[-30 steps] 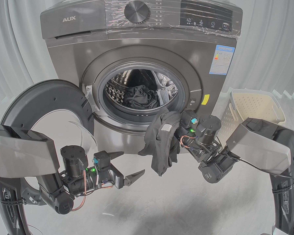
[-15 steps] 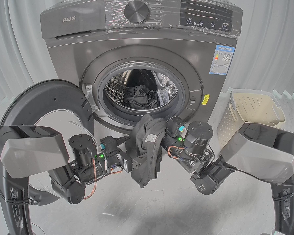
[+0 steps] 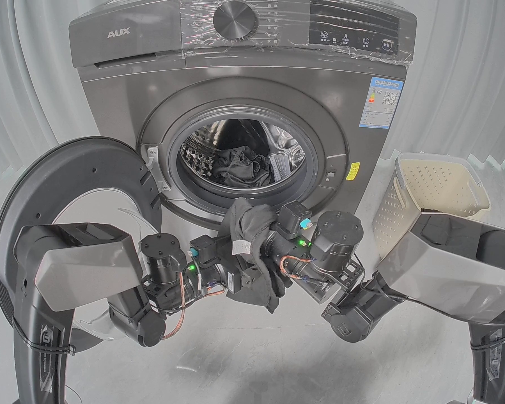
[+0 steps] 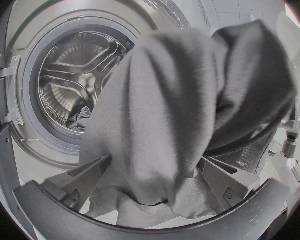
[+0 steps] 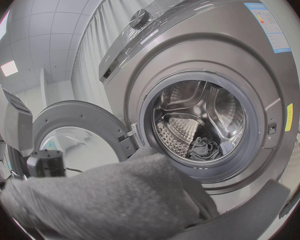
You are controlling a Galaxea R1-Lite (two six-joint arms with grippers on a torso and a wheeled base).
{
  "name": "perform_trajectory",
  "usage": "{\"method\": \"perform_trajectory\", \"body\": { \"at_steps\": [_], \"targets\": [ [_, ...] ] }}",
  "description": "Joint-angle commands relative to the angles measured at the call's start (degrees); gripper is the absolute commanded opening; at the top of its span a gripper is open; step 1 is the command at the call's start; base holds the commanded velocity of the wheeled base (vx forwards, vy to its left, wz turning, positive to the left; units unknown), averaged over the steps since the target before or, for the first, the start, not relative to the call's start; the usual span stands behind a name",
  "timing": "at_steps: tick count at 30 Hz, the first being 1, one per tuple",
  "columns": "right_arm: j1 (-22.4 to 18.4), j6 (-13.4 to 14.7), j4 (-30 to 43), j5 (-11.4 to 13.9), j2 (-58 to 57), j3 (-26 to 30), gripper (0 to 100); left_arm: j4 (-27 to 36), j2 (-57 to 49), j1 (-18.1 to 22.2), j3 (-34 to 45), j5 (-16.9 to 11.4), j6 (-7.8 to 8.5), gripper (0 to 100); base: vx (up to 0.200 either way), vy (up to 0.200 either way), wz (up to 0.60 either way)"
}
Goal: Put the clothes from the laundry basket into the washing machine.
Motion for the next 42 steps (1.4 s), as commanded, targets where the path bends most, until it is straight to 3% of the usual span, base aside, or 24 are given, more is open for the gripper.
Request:
{"method": "perform_trajectory", "body": {
  "at_steps": [1,6,7,18,24,28,31,32,37,42],
  "targets": [
    [0.9,0.3,-0.15,0.03,-0.9,1.3,0,0.12,3.81,0.32,-4.0,1.8,0.0,100,0.0,0.0,0.0],
    [0.9,0.39,-0.15,0.03,-1.43,1.48,0,0.12,4.43,0.93,-5.23,2.15,0.0,100,0.0,0.0,0.0],
    [0.9,0.39,-0.15,0.03,-1.43,1.48,0,0.12,4.43,0.93,-5.23,2.15,0.0,0,0.0,0.0,0.0],
    [-0.06,0.57,-0.32,0.11,-2.48,4.47,0,-0.23,3.9,1.46,-6.28,3.47,-0.44,0,0.0,0.0,0.0],
    [-2.52,0.65,-0.85,-0.15,-3.45,10.71,0,-0.31,2.14,2.43,-6.11,7.42,-2.02,0,0.0,0.0,0.0],
    [-3.05,0.48,-1.73,-0.76,-3.8,14.48,0,-0.31,1.0,2.96,-6.02,8.04,-2.11,0,0.0,0.0,0.0],
    [-3.14,0.57,-1.82,-0.85,-3.8,16.42,0,-0.31,-0.23,2.96,-5.67,8.04,-3.16,0,0.0,0.0,0.0],
    [-3.14,0.57,-1.82,-0.85,-3.8,16.68,100,-0.31,-0.76,2.87,-5.49,8.04,-3.52,0,0.0,0.0,0.0],
    [-3.05,0.48,-1.55,-1.03,-3.89,19.58,100,-0.31,-3.83,2.34,-2.86,8.04,-4.31,0,0.0,0.0,0.0],
    [-2.87,-0.31,-1.73,-0.24,-4.33,31.97,100,-0.49,-9.02,2.6,5.58,6.1,-5.45,0,0.0,0.0,0.0]
  ]
}}
